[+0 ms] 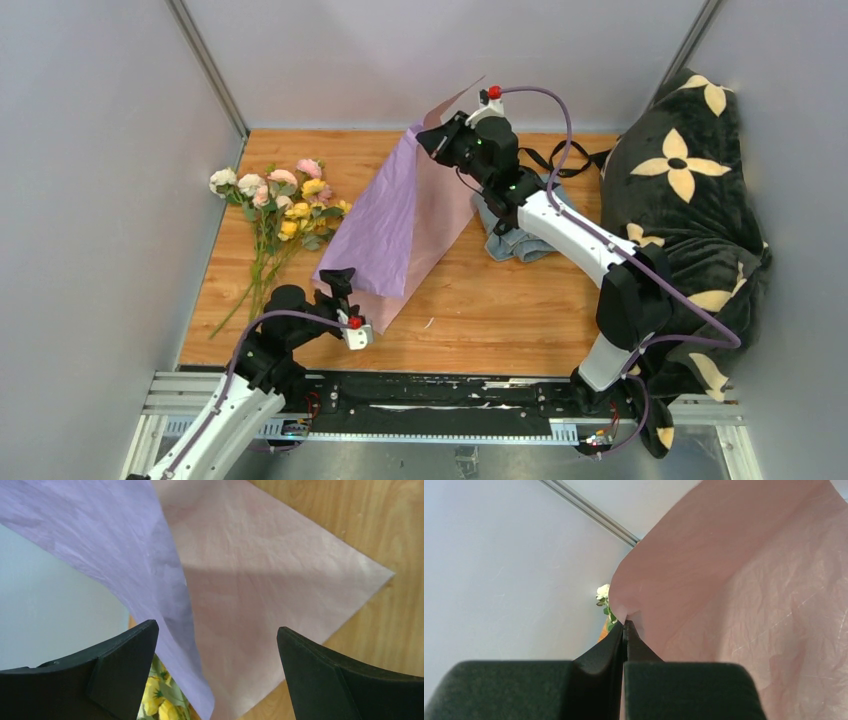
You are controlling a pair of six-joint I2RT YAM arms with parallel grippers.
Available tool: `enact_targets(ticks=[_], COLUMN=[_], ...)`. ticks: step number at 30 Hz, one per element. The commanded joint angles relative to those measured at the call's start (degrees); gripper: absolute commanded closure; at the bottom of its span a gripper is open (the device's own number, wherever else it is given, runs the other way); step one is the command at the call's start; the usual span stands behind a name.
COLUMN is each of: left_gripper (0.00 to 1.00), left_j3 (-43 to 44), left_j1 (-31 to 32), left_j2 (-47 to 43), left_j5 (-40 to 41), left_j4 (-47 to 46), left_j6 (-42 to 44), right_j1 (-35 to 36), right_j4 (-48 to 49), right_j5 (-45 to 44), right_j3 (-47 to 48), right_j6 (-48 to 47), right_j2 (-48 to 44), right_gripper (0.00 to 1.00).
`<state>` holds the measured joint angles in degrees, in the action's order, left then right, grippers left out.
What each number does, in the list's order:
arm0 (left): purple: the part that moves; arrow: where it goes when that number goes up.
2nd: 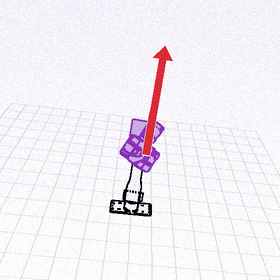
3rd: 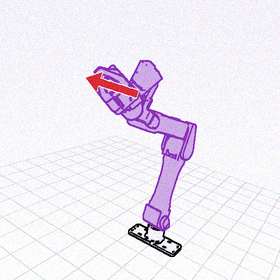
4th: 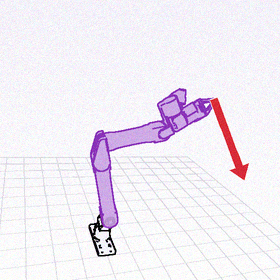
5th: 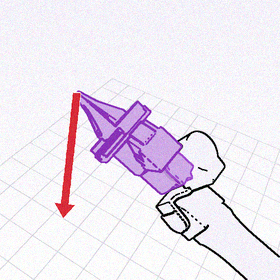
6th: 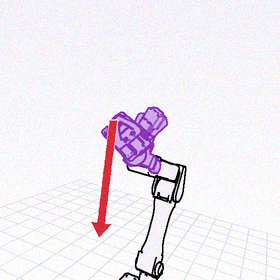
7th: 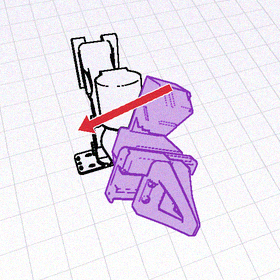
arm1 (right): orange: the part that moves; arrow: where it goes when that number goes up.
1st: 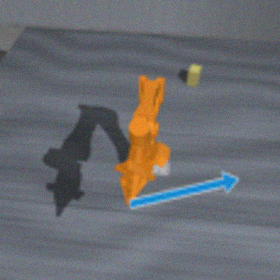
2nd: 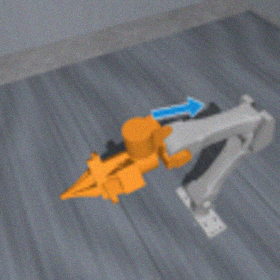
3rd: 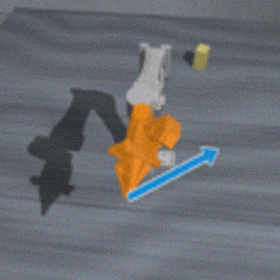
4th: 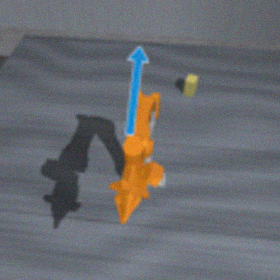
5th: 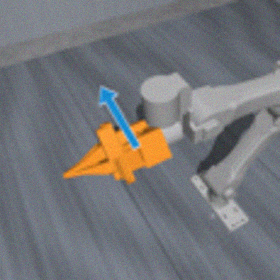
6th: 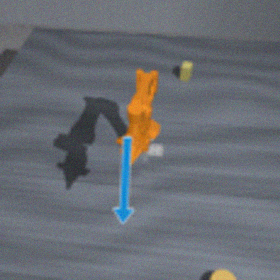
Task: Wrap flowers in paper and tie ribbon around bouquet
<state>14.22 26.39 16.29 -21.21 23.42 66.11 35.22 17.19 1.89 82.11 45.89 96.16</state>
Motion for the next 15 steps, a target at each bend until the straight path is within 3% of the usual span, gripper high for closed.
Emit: enact_targets(ticks=[1, 6, 12, 14, 15], left_gripper=[0.00, 0.00, 0.02, 0.17, 0.31], left_j3=[-5.8, -8.8, -5.9, -2.7, -0.8], left_j1=[0.4, 0.4, 0.4, 0.4, 0.4], left_j2=[-2.8, 2.8, 15.3, 19.3, 21.7], left_j5=[4.2, 12.1, 16.8, 17.6, 18.6], left_j4=[-20.0, -33.2, -41.9, -42.1, -42.1], left_j6=[3.0, 0.9, -4.8, -8.9, -12.1], right_j1=[1.0, 1.6, 1.6, 1.6, 1.6], right_j4=[3.6, 4.6, 4.6, 4.4, 4.3], right_j5=[-0.4, 0.4, 2.1, 2.3, 2.3], right_j3=[-1.1, -2.5, -3.3, -3.6, -3.9], right_j6=[0.6, 0.2, 0.2, 0.0, -0.5], right_j2=[-2.3, -2.8, -2.4, -2.5, -2.5], right_gripper=[1.00, 1.00, 1.00, 1.00, 1.00])
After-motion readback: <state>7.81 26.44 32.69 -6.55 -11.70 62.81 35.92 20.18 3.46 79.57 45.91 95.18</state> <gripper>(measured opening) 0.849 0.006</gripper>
